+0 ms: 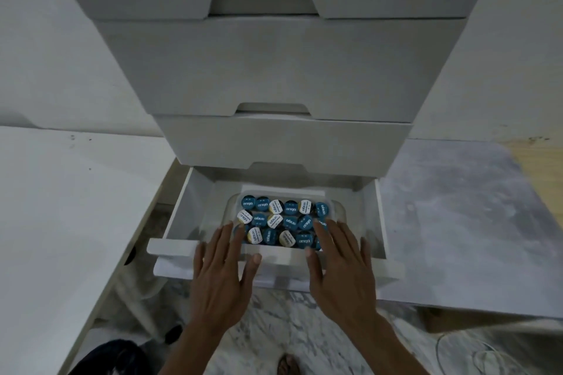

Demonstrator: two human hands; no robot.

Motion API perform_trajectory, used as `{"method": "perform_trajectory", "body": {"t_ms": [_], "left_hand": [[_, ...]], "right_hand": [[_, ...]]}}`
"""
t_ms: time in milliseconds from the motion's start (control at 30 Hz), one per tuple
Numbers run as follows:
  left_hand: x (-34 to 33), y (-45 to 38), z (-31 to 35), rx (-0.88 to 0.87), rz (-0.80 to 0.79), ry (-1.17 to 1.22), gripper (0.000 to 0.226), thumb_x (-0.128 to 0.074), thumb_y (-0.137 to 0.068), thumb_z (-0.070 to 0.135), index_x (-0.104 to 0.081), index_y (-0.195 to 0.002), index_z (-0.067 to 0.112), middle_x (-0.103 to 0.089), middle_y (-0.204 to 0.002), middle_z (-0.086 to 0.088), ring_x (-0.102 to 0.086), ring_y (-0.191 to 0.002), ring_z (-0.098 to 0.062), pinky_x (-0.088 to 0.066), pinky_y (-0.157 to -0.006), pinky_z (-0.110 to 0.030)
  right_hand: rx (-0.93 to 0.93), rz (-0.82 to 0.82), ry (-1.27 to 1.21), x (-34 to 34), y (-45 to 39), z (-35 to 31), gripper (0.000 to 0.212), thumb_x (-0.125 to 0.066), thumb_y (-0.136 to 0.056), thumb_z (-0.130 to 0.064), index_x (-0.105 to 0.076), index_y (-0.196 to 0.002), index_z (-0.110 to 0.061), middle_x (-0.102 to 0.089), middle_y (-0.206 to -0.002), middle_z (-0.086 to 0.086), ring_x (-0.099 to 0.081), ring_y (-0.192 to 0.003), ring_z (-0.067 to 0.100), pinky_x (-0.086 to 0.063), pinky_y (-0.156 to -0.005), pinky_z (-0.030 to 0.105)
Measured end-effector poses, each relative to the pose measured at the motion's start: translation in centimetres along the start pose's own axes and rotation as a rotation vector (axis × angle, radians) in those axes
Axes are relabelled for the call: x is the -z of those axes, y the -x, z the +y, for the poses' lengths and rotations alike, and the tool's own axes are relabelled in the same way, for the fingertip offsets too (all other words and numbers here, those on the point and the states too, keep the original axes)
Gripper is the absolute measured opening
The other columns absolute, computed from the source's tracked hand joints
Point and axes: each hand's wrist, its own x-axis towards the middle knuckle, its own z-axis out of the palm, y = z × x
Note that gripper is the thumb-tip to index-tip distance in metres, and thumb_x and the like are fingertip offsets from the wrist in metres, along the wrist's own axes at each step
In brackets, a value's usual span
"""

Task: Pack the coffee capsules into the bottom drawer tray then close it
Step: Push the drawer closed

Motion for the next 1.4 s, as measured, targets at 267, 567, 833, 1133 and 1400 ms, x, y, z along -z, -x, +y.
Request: {"method": "perform_trajectory", "body": {"t_ms": [267, 567, 833, 1133, 1400], "left_hand": [[-0.4, -0.7, -2.2, -0.053, -0.105, -0.181, 0.071, -0.001, -0.092, 0.070, 0.000, -0.154, 0.033, -0.003, -0.163, 0.005, 0.003, -0.150, -0.014, -0.002, -0.121, -0.051], [-1.2, -1.6, -3.5, -0.136, -0.058, -0.259, 0.077, -0.006, -0.093, 0.069, -0.003, -0.155, 0.024, -0.001, -0.164, -0.002, -0.001, -0.151, -0.022, -0.005, -0.120, -0.054], [-2.2, -5.0, -3.8, -0.160, -0.011, -0.244, 0.079, -0.002, -0.091, 0.071, -0.002, -0.155, 0.024, 0.001, -0.164, -0.002, 0.000, -0.151, -0.023, -0.004, -0.120, -0.054], [-3.0, -11.1, -4.4, -0.171, 0.056, -0.228, 0.081, -0.002, -0.090, 0.073, 0.008, -0.154, 0.024, 0.011, -0.163, -0.001, 0.012, -0.150, -0.021, -0.004, -0.121, -0.055], [-3.7, -15.4, -3.9, -0.195, 0.230, -0.221, 0.083, -0.019, -0.093, 0.068, 0.008, -0.154, 0.020, 0.014, -0.163, -0.004, 0.013, -0.150, -0.024, -0.003, -0.121, -0.055]], "right_hand": [[-0.114, -0.054, 0.117, -2.2, 1.0, -1.6, 0.062, -0.011, -0.098, -0.057, -0.013, -0.154, -0.030, -0.009, -0.162, -0.002, -0.003, -0.150, 0.021, 0.003, -0.117, 0.057], [-0.175, 0.111, 0.249, -4.0, 1.4, -1.9, 0.064, -0.027, -0.096, -0.052, -0.015, -0.154, -0.026, -0.013, -0.162, 0.002, -0.006, -0.150, 0.026, -0.002, -0.116, 0.062], [-0.188, 0.202, 0.327, -5.7, -2.0, -1.5, 0.064, -0.026, -0.096, -0.053, -0.014, -0.154, -0.027, -0.012, -0.162, 0.002, -0.003, -0.150, 0.024, -0.002, -0.116, 0.060], [-0.131, 0.295, 0.316, -7.2, -8.4, -0.2, 0.061, -0.024, -0.098, -0.051, -0.013, -0.154, -0.028, -0.011, -0.162, 0.003, -0.004, -0.150, 0.025, -0.006, -0.115, 0.061], [-0.123, 0.477, 0.364, -7.8, -12.9, 0.3, 0.062, -0.026, -0.099, -0.048, -0.008, -0.154, -0.027, -0.004, -0.162, 0.007, -0.002, -0.150, 0.028, -0.010, -0.114, 0.064]]}}
